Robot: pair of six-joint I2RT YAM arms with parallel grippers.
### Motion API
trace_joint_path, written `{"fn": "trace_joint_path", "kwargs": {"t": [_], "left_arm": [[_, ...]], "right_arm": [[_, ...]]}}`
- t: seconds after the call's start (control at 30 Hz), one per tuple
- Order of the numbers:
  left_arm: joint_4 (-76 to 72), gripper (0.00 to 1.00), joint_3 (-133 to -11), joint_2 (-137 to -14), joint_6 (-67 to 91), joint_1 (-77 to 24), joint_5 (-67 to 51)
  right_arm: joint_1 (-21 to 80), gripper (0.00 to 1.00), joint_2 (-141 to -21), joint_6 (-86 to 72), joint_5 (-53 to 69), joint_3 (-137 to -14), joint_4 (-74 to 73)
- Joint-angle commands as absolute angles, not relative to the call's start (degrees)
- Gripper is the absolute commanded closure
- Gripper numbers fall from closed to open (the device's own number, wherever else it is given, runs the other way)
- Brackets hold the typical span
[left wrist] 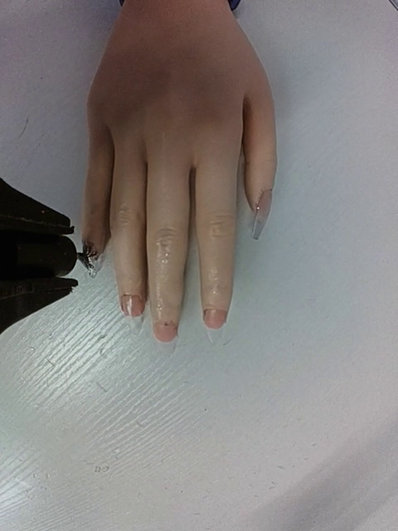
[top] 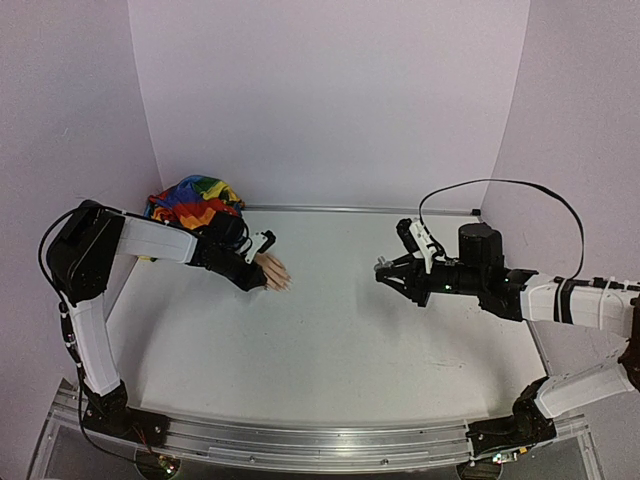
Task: Paint the nails
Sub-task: Paint the nail with the hand.
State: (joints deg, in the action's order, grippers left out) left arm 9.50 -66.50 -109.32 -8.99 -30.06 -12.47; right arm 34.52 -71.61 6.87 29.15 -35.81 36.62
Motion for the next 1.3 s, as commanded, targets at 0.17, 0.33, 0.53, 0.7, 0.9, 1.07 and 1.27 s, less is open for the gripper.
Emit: {"fn": "trace_joint_path", "kwargs": {"t": [0.17, 0.33, 0.53, 0.7, 0.9, 1.07, 1.27], "left_arm": [[8.2, 1.0, -69.3, -109.5, -9.3, -30.2, -14.1], [8.2, 1.0, -69.4, -109.6, -9.4, -30.3, -14.2], [8.1, 1.0, -68.8, -109.0, -9.4, -30.6, -14.2], [8.1, 1.0, -68.0, -108.1, -9.0, -30.9, -14.3], [7.8, 1.0, -66.5, -106.4, -8.7, -31.2, -13.2], [7.1, 1.0, -65.1, -105.1, -8.5, -31.1, -12.5], [6.4, 1.0, -64.6, -103.9, -8.3, -31.0, -11.8]], "right_arm": [[34.6, 1.0, -71.4, 7.0, 30.4, -37.1, 38.9], [34.6, 1.0, -71.3, 7.0, 30.3, -37.1, 38.9], [34.7, 1.0, -71.4, 7.0, 30.4, -37.1, 38.9], [34.6, 1.0, -71.3, 6.9, 30.5, -37.1, 38.9], [34.7, 1.0, -71.1, 6.9, 30.5, -37.0, 38.9], [34.7, 1.0, -71.1, 6.8, 30.6, -36.9, 38.9], [34.7, 1.0, -71.1, 6.9, 30.5, -36.9, 38.9]]}}
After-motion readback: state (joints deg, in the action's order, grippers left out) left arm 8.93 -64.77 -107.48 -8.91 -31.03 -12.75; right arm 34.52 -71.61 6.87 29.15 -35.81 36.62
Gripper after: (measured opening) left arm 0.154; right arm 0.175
